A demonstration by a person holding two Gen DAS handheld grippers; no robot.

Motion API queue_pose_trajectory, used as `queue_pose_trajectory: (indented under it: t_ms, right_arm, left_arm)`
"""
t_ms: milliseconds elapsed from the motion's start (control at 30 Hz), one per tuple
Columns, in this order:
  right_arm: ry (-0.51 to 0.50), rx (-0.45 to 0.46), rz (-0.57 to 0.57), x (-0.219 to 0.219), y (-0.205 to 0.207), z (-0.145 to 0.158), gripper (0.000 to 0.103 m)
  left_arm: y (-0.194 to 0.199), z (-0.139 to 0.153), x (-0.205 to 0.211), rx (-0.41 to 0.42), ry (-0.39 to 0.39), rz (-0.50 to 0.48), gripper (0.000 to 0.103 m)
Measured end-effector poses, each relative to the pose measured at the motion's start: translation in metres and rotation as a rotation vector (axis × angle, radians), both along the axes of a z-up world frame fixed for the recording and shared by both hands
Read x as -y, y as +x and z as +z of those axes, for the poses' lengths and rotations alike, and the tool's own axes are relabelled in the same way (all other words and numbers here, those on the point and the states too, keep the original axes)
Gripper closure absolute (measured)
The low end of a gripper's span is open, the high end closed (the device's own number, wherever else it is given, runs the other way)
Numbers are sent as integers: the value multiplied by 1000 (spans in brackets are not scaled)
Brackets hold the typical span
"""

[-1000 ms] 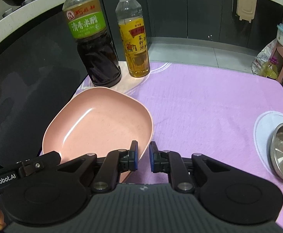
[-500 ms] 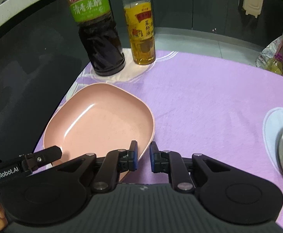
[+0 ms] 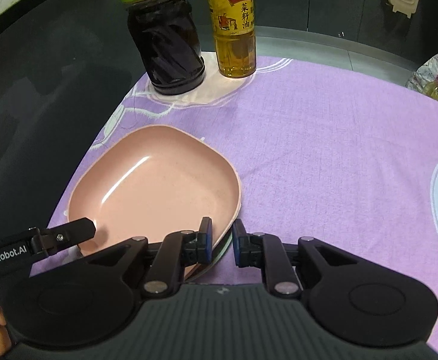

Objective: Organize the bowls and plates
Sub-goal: 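Lower the pink dish onto the green plate and open the left tool, then move both tools to the rim of the steel bowl on the white mat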

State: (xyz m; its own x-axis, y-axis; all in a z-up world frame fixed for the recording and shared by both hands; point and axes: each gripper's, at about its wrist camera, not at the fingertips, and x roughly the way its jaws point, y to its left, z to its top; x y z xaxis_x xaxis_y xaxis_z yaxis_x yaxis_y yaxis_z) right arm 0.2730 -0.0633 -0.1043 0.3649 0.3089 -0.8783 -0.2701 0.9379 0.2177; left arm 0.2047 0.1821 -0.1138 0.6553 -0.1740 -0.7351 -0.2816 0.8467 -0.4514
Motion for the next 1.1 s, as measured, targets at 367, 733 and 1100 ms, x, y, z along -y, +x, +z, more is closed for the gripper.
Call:
queue_pose_trajectory:
  t_ms: [367,733,1100]
  right_arm:
    - [26,18,0,11,-7,13,85]
    - [77,120,-78,63,-24,46,74]
    - [117,160,-268,170,-39,45,72]
  left_arm:
    - [-14,17,-2,38,21,41,84]
    - [-25,46,36,102,73,-12,82]
    - [-17,60,130,102,129,-194,81]
